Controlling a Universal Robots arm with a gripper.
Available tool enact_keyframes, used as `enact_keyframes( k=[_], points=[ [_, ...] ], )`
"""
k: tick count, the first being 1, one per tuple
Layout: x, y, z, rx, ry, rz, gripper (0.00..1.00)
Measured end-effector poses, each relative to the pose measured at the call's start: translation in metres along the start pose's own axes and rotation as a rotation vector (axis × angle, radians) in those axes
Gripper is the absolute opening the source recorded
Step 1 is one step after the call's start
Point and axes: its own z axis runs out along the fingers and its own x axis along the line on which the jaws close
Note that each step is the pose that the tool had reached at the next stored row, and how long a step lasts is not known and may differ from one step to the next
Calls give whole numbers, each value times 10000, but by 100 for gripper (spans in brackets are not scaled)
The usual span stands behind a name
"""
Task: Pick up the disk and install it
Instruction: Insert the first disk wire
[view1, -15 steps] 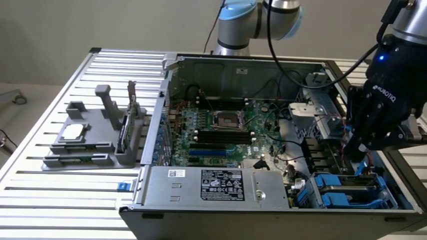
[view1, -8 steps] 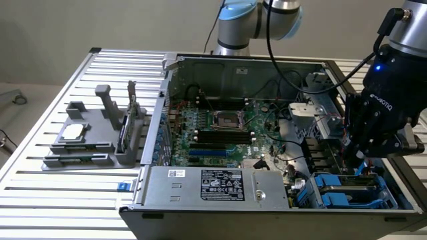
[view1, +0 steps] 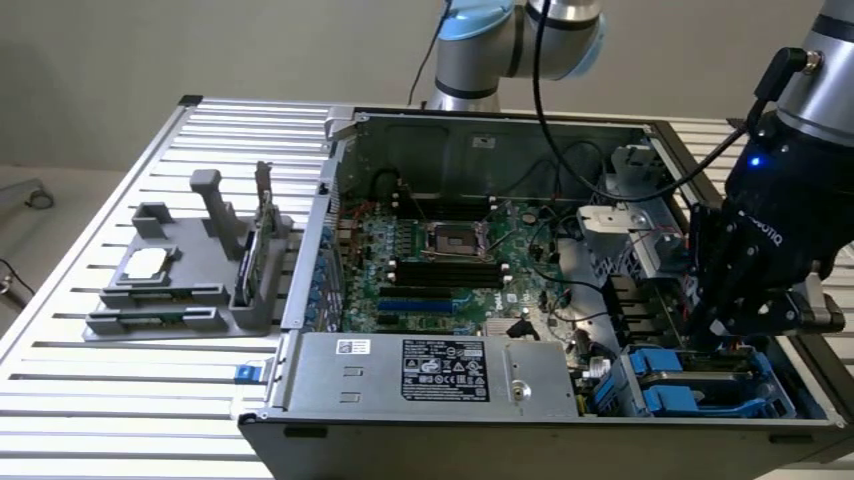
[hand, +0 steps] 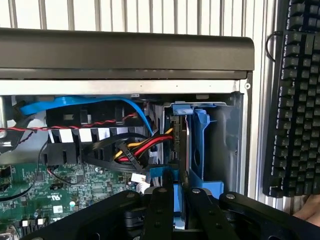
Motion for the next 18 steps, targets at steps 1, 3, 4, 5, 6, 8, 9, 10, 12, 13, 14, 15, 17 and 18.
enact_keyframes(
  k=[1,3,4,5,6,8,9,10,12,13,14,15,17,18],
  points=[
    [-10,4,10,4,42,-2,16],
    [-24,13,26,15,150,-5,16],
    [-30,17,33,21,209,-7,16],
    [-38,21,39,29,261,-9,16],
    [-46,26,46,38,314,-11,16],
    [-68,34,56,60,404,-16,16],
    [-79,36,60,68,436,-17,16],
    [-88,37,62,72,460,-17,16],
    [-98,38,64,75,497,-19,16],
    [-100,39,64,75,516,-20,16],
    [-102,39,65,76,538,-20,16],
    [-103,39,67,77,568,-21,16],
    [-108,40,72,78,627,-23,16],
    [-110,42,74,79,655,-24,16]
  ],
)
